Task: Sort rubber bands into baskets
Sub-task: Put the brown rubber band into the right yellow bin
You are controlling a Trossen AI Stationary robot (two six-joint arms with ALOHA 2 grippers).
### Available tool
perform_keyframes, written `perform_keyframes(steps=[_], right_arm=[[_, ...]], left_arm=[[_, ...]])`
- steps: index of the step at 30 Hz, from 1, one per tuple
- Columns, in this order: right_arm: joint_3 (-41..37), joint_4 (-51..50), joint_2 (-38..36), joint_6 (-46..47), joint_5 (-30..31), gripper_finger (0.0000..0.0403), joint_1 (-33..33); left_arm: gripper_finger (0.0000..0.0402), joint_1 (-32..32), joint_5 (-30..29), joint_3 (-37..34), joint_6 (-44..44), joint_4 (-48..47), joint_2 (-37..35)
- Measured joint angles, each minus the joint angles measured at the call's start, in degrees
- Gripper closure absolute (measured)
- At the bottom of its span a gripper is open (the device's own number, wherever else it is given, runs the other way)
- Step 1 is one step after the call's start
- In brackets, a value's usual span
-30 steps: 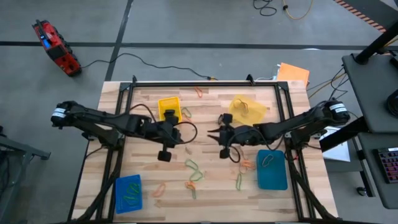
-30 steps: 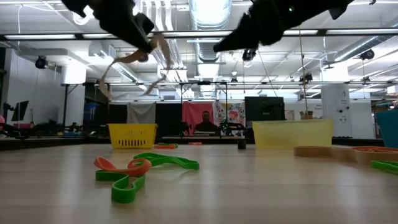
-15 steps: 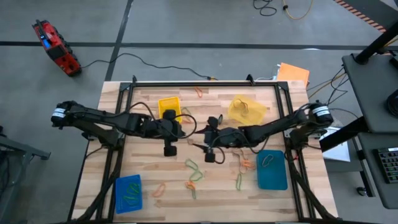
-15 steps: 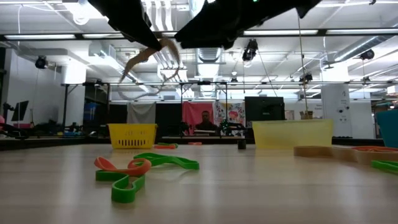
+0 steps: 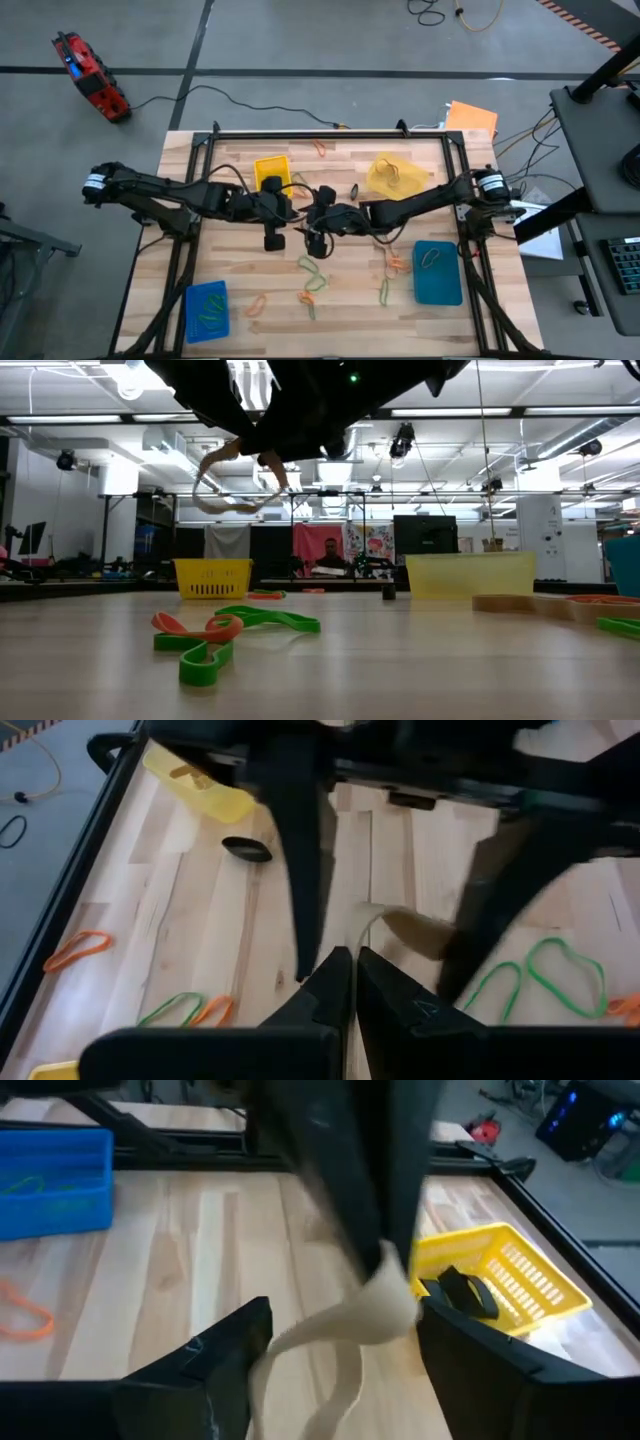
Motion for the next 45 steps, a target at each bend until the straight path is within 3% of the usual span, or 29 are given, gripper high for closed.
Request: perform_keyframes(steps=[4, 11, 18, 23, 34, 45], right_arm=[[0.3, -1.1, 0.0, 0.7, 0.0, 0.0217, -0.7], [0.3, -1.9, 0.0, -1.2, 0.0, 0.0378, -0.7], [0.8, -7.7, -1.5, -1.2, 0.8, 0.0394, -0.8], [1.4, -17.8, -5.9, -1.1, 8.3, 0.0394, -1.6], [1.5, -39.6, -17.3, 3.8, 14.9, 0.0394, -10.5], [-0.3, -56.5, -18.7, 11.8, 15.1, 0.0394, -23.4]], left_arm=[[0.0402, 0.0, 0.0, 0.0, -0.1, 0.0, 0.0], [0.036, 0.0, 0.1, 0.0, 0.1, 0.0, 0.0], [0.0258, 0.0, -2.6, 0.0, 3.0, -1.1, -0.5], [0.0212, 0.0, -5.7, 2.6, 2.6, -8.6, -1.0], [0.0207, 0.0, -7.5, 6.4, -0.2, -19.1, -1.1], [0.021, -0.2, -9.4, 4.1, -5.6, -19.8, -1.8]])
